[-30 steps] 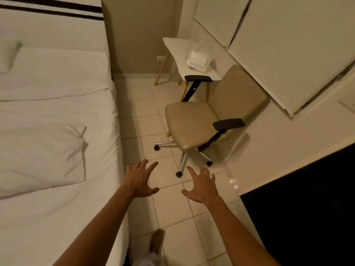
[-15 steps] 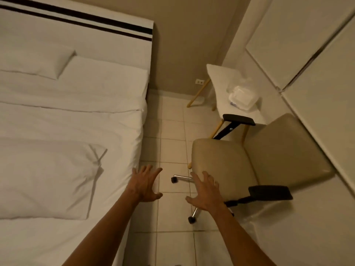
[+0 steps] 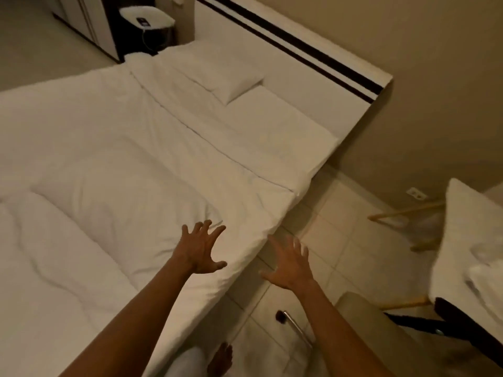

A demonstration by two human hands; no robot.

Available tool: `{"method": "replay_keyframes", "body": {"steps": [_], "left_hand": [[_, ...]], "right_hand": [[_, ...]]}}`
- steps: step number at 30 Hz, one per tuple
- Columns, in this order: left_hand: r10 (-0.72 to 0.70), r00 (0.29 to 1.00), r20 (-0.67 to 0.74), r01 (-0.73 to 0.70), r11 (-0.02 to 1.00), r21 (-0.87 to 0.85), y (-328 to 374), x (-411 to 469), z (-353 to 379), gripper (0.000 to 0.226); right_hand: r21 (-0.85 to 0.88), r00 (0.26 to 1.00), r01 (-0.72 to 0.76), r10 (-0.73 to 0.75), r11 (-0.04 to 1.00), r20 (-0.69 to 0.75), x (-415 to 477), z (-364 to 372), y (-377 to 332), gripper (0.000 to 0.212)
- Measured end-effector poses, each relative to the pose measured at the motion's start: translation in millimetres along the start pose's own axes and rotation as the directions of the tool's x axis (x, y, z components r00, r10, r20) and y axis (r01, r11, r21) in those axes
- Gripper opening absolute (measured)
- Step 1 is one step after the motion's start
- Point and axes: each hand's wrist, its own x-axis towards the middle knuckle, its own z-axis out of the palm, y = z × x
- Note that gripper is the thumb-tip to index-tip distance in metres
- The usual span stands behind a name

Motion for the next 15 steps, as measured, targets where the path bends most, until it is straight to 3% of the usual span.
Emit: {"method": "replay_keyframes", "body": {"steps": [4, 15], "left_hand": [[-0.189, 0.982, 0.029, 0.190, 0.981, -0.043, -41.0, 6.7, 10.8, 0.100], [-0.476, 0.873, 0.106, 0.488, 0.858, -0.160, -145.8, 18.9, 62.0, 0.107]], "right_hand": [[-0.102, 0.983, 0.180, -0.181, 0.978, 0.001, 58.4, -13.2, -26.7, 0.103], [-0.183, 0.917, 0.400, -0.392, 0.898, 0.076, 182.6, -25.1, -131.5, 0.102]]}}
